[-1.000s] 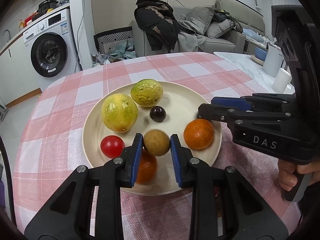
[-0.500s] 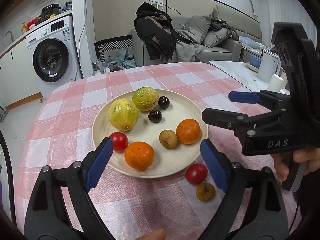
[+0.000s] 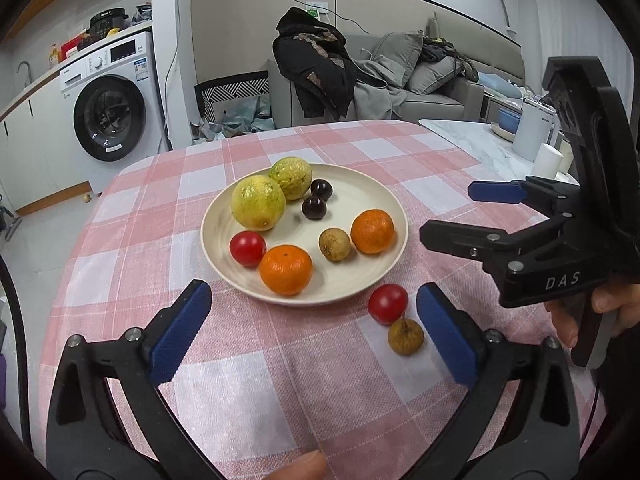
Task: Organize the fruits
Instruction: 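Withdraw both tools toward the last fruits beside the plate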
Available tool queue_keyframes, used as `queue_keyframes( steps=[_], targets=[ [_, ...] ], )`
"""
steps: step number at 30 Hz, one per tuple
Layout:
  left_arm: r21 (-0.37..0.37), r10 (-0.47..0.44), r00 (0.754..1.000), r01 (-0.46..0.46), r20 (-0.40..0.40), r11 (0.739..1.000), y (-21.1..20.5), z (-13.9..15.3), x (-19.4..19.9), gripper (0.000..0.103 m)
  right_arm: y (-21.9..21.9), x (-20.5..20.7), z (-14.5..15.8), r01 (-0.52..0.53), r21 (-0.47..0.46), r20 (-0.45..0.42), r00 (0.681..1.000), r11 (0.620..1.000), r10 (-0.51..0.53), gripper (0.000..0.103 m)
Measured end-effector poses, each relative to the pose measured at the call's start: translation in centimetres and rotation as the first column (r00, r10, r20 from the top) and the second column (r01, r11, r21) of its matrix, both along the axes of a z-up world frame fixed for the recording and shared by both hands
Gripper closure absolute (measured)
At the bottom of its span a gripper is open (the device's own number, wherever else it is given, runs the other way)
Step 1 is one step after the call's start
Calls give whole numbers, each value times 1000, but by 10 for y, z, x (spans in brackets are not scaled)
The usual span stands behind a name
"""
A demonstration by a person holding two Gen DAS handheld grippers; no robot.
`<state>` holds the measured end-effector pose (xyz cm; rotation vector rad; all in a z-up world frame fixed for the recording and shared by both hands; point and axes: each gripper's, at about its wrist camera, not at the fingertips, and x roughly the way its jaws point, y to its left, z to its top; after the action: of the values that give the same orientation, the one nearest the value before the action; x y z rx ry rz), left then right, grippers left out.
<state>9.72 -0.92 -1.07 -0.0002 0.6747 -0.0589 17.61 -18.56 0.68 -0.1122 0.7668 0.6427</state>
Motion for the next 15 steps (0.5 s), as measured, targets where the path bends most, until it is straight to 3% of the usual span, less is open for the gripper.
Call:
queue_keyframes(
  steps=[10,15],
  targets=[
    [-45,26,999,-27,-22,999,11,-7,-16,1,4,-16,-14,-25,-78,-22,999,997,23,0],
    [-24,0,999,-1,-47,1000,2,-13,-17,1,-2,-14,-17,-23,-91,-45,999,996,19,0]
  ],
)
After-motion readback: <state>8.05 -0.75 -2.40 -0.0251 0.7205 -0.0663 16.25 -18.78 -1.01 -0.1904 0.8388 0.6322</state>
